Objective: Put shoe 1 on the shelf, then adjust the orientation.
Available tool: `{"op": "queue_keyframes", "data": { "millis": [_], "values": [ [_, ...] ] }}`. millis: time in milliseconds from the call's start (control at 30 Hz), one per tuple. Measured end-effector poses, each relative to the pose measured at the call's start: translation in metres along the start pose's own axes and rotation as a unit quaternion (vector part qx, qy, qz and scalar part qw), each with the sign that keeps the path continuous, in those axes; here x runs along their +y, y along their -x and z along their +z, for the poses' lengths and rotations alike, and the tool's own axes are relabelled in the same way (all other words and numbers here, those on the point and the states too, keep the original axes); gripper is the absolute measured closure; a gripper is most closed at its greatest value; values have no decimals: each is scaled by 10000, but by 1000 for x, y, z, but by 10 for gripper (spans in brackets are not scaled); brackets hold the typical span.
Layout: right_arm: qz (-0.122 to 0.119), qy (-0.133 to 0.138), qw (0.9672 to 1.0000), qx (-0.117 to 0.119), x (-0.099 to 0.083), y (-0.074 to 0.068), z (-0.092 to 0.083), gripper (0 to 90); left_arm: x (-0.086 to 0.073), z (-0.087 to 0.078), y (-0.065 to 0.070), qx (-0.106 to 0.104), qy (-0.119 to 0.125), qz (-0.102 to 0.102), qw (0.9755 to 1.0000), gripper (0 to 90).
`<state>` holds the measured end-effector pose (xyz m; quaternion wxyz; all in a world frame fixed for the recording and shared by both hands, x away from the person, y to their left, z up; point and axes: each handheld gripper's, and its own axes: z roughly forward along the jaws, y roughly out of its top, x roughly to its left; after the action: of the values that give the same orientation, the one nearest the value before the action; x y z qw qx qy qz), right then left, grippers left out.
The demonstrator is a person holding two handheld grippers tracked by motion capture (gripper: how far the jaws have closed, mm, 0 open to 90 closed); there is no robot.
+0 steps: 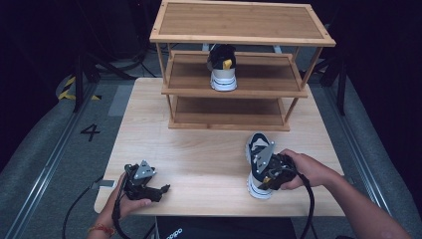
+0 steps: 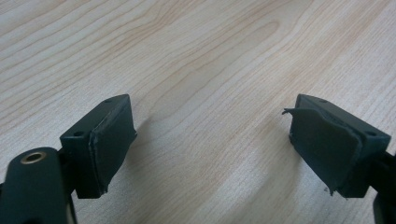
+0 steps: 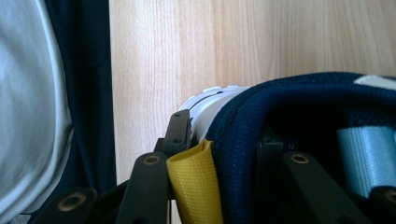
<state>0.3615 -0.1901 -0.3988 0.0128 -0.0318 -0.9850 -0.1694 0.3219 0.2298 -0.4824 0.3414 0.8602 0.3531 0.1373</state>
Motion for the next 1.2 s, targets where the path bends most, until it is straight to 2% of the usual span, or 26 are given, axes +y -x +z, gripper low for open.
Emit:
{"op": "queue_keyframes", "data": {
  "millis": [67,100,167,200,367,467,533,633,767,867,933,967,1100,1200],
  "values": [
    [13,93,9999,-39,0,-1,0,683,0,0,0,-21,-5,-25,10000,146],
    [-27,80,10000,9,0,0,0,685,0,0,0,-38,-26,-7,10000,145],
    [-54,58,10000,-43,0,-2,-1,687,1,1,0,-61,-29,-23,10000,141],
    [-89,131,9998,-70,0,-1,-1,689,1,1,-1,-42,-21,23,10000,139],
    [-62,113,9998,-152,1,-4,-9,690,1,1,-2,-89,-16,34,10000,134],
    [-151,163,9996,-174,2,-4,-16,689,2,2,-2,-108,-15,-2,9999,134],
    [-220,193,9994,-196,2,-4,-22,689,2,2,-3,-91,-33,63,9999,133],
    [-196,230,9993,-233,3,-5,-33,689,2,2,-3,-93,-27,65,9999,133],
    [-210,260,9984,-460,7,-5,-46,685,3,2,-3,-117,-31,57,9999,133],
    [-193,374,9979,-500,8,-3,-55,685,3,2,-4,-110,-23,70,9999,134],
    [-251,461,9973,-522,12,-2,-68,685,2,2,-3,-91,-28,66,9999,134],
    [-358,412,9969,-571,14,-2,-72,685,2,2,-3,-93,-26,65,9999,133],
    [-452,273,9957,-766,21,-4,-84,686,2,2,-3,-100,-30,64,9999,134],
    [-511,288,9946,-859,25,-3,-95,685,3,2,-3,-100,-32,68,9999,133]
  ]
}}
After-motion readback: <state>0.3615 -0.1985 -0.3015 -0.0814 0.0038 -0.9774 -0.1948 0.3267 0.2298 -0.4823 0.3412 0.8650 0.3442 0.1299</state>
